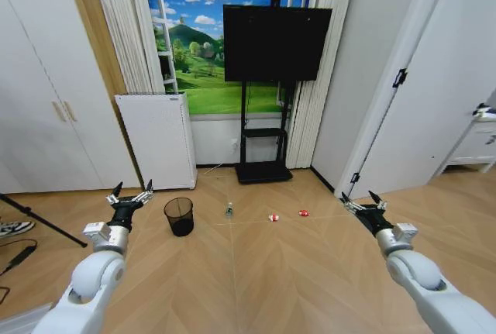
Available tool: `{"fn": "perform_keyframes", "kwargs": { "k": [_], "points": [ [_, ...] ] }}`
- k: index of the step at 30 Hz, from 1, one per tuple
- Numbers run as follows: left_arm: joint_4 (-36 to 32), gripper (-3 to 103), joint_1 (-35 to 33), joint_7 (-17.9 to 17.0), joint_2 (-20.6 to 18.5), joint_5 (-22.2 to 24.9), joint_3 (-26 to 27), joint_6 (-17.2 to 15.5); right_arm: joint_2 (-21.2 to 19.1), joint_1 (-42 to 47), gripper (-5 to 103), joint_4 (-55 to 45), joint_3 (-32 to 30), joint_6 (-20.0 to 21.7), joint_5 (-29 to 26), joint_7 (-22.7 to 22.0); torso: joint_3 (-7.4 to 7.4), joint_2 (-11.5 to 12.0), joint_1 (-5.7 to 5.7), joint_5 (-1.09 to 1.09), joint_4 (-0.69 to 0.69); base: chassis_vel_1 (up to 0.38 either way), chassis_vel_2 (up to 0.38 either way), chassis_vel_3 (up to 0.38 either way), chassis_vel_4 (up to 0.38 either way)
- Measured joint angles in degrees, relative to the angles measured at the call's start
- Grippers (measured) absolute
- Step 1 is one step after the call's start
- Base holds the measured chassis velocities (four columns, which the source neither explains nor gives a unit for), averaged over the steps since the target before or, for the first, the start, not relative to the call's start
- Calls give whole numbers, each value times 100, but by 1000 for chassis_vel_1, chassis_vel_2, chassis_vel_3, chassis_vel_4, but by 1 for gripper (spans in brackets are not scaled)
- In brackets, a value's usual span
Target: Pick up the trash bin and place the garbage on the floor into it.
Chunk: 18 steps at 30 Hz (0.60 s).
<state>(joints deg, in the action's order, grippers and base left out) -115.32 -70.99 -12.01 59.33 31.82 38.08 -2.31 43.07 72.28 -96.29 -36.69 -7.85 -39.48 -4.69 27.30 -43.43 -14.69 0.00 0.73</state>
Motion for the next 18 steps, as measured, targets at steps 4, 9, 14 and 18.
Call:
{"fn": "perform_keyframes", "kwargs": {
  "k": [4,9,14,18],
  "points": [
    [-6,100,-5,0,3,10,2,2,2,-15,100,3,-1,-24,-19,3,0,0,0,0,0,0,0,0,0],
    [-6,100,12,0,0,16,3,2,2,-29,100,11,2,-24,-41,9,0,0,0,0,0,0,0,0,0],
    [-33,100,33,0,-14,32,-12,-12,0,-56,100,43,20,-23,-53,9,0,0,0,0,0,0,0,0,0],
    [-3,100,35,6,-9,18,-12,-12,-3,-65,100,48,25,-18,-58,9,0,0,0,0,0,0,0,0,0]
  ]
}}
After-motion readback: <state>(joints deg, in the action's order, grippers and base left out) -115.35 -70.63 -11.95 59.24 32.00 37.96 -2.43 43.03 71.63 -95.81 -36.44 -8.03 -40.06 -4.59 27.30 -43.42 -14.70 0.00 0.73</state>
